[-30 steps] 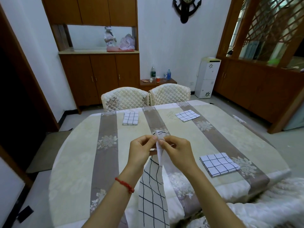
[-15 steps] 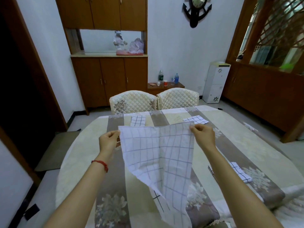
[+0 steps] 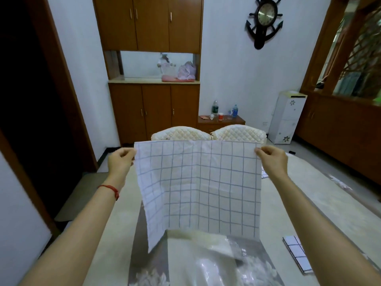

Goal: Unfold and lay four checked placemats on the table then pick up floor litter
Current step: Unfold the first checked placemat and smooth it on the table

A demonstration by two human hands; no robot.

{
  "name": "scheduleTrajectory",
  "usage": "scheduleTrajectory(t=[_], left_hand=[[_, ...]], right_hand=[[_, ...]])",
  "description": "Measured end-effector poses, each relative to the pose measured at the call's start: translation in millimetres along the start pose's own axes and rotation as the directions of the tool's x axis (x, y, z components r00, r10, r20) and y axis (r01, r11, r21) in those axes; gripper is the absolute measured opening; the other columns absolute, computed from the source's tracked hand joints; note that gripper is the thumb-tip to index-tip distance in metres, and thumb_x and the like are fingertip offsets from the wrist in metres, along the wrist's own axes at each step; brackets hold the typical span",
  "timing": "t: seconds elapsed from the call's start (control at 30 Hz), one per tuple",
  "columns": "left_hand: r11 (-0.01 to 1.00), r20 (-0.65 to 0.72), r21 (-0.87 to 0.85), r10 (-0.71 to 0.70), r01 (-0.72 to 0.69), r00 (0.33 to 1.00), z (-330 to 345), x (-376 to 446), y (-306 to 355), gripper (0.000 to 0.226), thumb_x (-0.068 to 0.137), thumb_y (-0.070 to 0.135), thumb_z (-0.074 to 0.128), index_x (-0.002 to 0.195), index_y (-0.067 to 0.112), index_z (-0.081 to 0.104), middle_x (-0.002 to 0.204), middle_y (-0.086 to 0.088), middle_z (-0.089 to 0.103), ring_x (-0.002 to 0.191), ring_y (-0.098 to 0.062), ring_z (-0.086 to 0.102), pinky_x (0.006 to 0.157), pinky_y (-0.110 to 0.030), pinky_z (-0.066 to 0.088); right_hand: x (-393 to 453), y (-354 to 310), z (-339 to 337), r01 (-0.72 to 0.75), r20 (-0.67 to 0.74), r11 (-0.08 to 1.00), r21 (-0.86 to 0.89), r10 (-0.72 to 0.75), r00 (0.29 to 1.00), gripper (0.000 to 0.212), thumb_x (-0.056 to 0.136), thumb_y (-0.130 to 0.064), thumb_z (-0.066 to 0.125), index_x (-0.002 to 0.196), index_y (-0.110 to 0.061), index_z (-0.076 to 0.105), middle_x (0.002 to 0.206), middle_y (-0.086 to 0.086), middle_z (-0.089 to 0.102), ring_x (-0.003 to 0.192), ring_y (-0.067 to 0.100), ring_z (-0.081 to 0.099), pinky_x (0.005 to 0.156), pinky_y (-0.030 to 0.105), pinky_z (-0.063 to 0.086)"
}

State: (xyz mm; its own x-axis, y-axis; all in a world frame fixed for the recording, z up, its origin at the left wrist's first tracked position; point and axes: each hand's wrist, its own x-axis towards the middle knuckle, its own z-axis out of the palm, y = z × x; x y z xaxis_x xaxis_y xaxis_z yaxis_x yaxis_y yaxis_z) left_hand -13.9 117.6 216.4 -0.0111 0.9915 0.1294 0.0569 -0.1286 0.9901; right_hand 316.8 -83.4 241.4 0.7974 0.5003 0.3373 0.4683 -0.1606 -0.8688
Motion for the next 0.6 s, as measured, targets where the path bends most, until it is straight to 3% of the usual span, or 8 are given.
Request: scheduleTrajectory(t=[0.07, 0.17, 0.27, 0.37, 0.47, 0.6], left_hand=[[0.999, -0.042, 0.003, 0.036, -0.036, 0.998, -10, 2, 0, 0.015, 0.086, 0.018, 0.059, 0.093, 0.007, 0.066, 0.093, -0.01, 0.065, 0.088, -0.024, 0.059, 0.075, -0.035, 0.05], [0.996, -0.086, 0.022, 0.093, -0.092, 0.992, -23, -8, -6, 0.018, 0.086, 0.016, 0.06, 0.097, 0.003, 0.066, 0.084, -0.006, 0.063, 0.082, -0.02, 0.056, 0.067, -0.023, 0.046], [0.994, -0.084, 0.027, 0.112, -0.111, 0.99, -37, -30, -20, 0.013, 0.086, 0.015, 0.06, 0.095, 0.007, 0.066, 0.073, -0.001, 0.059, 0.069, -0.012, 0.051, 0.063, -0.02, 0.043], [0.995, -0.052, 0.022, 0.103, -0.102, 0.993, -51, -61, -37, 0.011, 0.087, 0.012, 0.058, 0.095, 0.007, 0.064, 0.072, -0.006, 0.057, 0.066, -0.012, 0.051, 0.064, -0.022, 0.045], [0.999, 0.0, -0.006, 0.046, -0.046, 0.999, -61, -91, -60, 0.009, 0.088, 0.008, 0.055, 0.093, 0.004, 0.062, 0.07, -0.009, 0.058, 0.065, -0.019, 0.055, 0.062, -0.025, 0.05], [0.992, 0.033, -0.037, -0.119, 0.12, 0.992, -70, -123, -98, 0.011, 0.09, 0.008, 0.052, 0.085, 0.004, 0.061, 0.077, -0.014, 0.064, 0.068, -0.025, 0.062, 0.056, -0.025, 0.055]], right_hand=[[-5, 3, -5, 0.024, -0.004, 0.998, 0.064, -0.024, 1.0, 0.015, 0.083, -0.016, 0.063, 0.077, -0.002, 0.067, 0.081, 0.017, 0.067, 0.079, 0.026, 0.058, 0.076, 0.035, 0.045], [-22, 15, -14, 0.055, -0.006, 0.991, 0.122, -0.054, 0.998, 0.009, 0.084, -0.012, 0.063, 0.075, -0.009, 0.065, 0.075, 0.01, 0.062, 0.072, 0.02, 0.053, 0.068, 0.026, 0.043], [-44, 34, -25, 0.068, -0.029, 0.985, 0.157, -0.065, 0.997, 0.011, 0.084, -0.011, 0.063, 0.076, -0.004, 0.065, 0.071, 0.012, 0.059, 0.065, 0.019, 0.05, 0.061, 0.023, 0.039], [-69, 62, -35, -0.004, -0.036, 0.978, 0.21, 0.012, 0.999, 0.012, 0.084, -0.014, 0.064, 0.078, -0.004, 0.065, 0.064, 0.006, 0.057, 0.055, 0.003, 0.053, 0.057, 0.016, 0.04], [-93, 98, -41, -0.095, -0.013, 0.97, 0.224, 0.1, 0.995, 0.01, 0.083, -0.014, 0.065, 0.078, -0.005, 0.064, 0.065, 0.004, 0.057, 0.05, -0.007, 0.054, 0.05, 0.005, 0.04], [-122, 142, -48, -0.231, 0.046, 0.951, 0.204, 0.226, 0.973, 0.007, 0.082, -0.004, 0.064, 0.077, -0.008, 0.065, 0.066, 0.004, 0.06, 0.048, -0.006, 0.057, 0.045, 0.004, 0.039]])
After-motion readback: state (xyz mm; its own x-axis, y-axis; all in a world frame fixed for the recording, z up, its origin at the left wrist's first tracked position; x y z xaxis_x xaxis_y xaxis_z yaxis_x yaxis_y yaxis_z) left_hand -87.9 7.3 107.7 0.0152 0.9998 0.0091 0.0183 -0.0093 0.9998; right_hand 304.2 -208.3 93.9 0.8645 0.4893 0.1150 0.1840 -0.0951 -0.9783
